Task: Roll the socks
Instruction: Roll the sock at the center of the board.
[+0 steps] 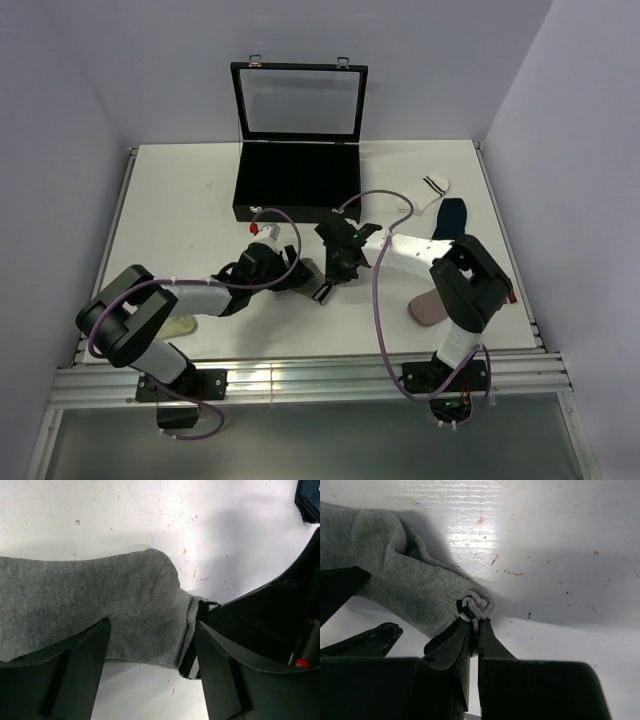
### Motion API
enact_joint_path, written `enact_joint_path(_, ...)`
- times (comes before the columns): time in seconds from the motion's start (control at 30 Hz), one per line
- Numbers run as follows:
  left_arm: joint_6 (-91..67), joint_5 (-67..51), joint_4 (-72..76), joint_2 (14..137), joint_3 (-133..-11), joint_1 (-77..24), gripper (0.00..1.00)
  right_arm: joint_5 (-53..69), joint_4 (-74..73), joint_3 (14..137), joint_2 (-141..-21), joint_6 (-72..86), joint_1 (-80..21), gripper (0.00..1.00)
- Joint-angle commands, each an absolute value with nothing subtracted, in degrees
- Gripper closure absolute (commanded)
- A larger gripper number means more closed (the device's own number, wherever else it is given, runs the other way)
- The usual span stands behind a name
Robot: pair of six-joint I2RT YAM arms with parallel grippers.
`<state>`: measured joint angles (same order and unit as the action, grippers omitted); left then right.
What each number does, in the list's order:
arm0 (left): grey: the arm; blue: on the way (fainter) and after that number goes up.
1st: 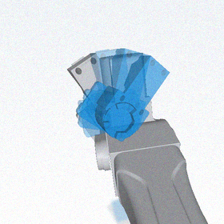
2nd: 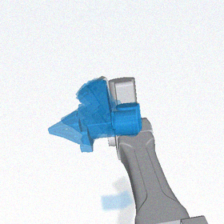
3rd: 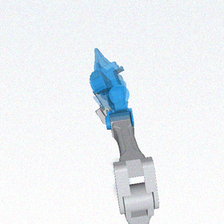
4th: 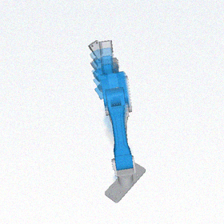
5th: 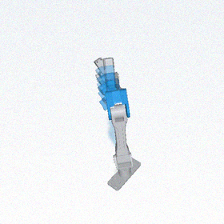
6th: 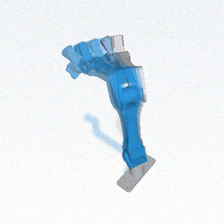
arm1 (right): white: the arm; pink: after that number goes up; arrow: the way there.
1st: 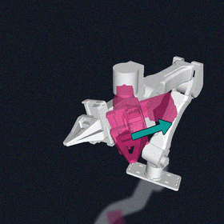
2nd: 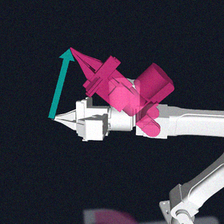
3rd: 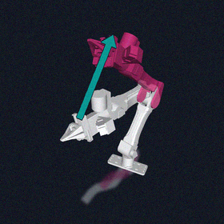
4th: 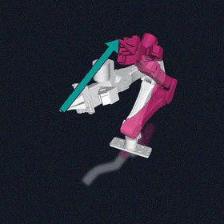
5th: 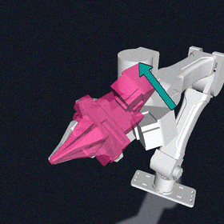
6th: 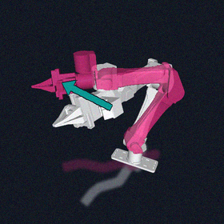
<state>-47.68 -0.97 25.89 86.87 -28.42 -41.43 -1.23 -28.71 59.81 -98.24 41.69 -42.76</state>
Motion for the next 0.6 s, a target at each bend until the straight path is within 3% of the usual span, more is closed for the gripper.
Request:
enact_joint_path(0.0, -45.44, 1.76, 26.71, 89.29, -29.36, -40.87, 0.26, -3.34, -35.15, 62.75, -99.84, 39.20, -42.45, 1.00)
enact_joint_path(0.2, -43.51, 1.23, 29.53, 89.56, -29.00, -40.96, 0.28, -4.22, -39.37, 66.79, -103.27, 37.79, -42.80, 1.00)
enact_joint_path(0.37, -39.73, 2.55, 29.36, 86.49, -29.18, -42.27, 0.22, -3.96, -41.57, 69.34, -105.03, 39.11, -43.07, 1.00)
enact_joint_path(0.57, -37.53, 10.53, 26.11, 81.48, -29.01, -47.36, 0.19, -4.66, -44.12, 71.45, -107.14, 41.13, -43.07, 1.00)
